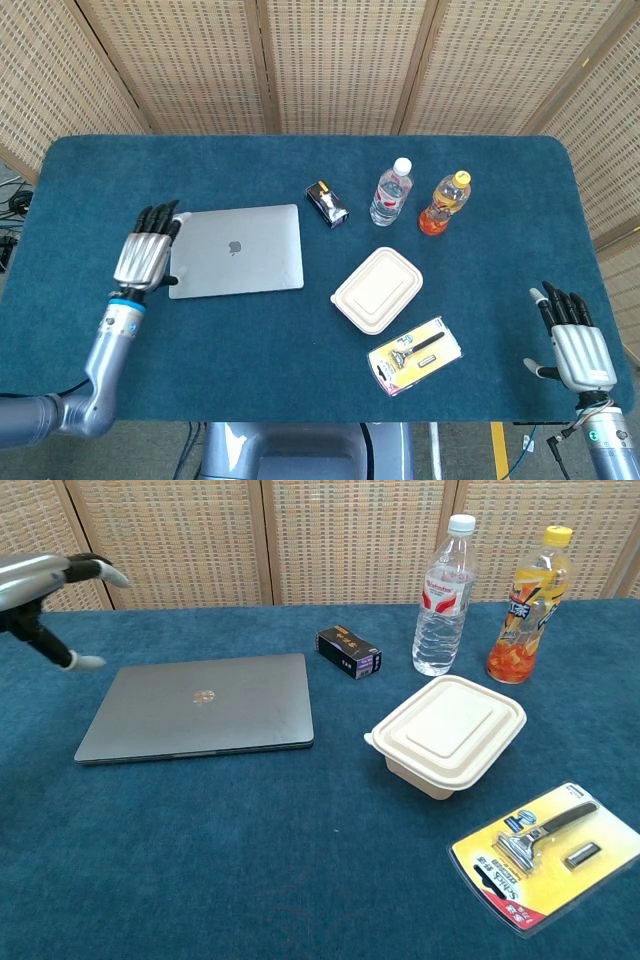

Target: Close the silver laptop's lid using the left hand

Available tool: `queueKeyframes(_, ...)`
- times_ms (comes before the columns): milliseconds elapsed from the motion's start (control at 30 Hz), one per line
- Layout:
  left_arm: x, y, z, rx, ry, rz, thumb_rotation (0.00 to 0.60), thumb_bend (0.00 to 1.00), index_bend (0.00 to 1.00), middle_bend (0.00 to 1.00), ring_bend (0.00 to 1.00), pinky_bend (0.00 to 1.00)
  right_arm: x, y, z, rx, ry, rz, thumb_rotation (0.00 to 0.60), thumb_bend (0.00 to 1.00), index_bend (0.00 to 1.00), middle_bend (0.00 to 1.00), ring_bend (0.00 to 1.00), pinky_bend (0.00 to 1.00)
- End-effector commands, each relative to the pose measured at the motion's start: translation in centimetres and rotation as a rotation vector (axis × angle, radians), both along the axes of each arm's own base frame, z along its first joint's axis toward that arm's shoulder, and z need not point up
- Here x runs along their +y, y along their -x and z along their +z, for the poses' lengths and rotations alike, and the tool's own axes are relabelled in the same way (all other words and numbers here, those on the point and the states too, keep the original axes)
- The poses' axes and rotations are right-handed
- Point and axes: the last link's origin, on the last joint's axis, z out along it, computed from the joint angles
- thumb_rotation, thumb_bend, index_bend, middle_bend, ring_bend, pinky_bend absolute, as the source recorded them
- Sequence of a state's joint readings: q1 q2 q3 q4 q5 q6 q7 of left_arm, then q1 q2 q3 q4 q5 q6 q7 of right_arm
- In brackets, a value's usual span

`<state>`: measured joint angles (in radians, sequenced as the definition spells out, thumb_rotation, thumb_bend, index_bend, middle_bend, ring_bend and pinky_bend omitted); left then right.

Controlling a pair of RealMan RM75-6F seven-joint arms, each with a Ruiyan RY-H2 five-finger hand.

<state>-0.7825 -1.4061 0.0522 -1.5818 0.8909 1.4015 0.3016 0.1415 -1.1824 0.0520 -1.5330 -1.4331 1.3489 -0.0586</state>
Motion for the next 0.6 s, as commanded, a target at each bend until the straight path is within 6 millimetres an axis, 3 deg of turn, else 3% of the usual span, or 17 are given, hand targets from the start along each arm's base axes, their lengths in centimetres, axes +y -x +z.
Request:
queueKeyframes(33,-3.7,3.6,0.5,-0.008,-0.107,-0.010,0.600,0.09,0.00,0.00,0.00,0.00,0.0,0.0,0.0,0.002,0.006,0.003,0.600,0.03,0.00,0.00,0.00,0.00)
queueKeyframes(433,-10.6,7.9,1.7,0.043,-0.174,0.051,0.600,0.06,0.00,0.00,0.00,0.00,0.1,-0.1,0.2,0.019,0.030,0.005,0.600,0.03,0.00,0.00,0.00,0.00)
queueKeyframes(600,-12.1,8.9,1.8,0.027,-0.182,0.083,0.600,0.07,0.00,0.00,0.00,0.00,0.1,-0.3,0.4,0.017,0.042,0.013,0.600,0.03,0.00,0.00,0.00,0.00)
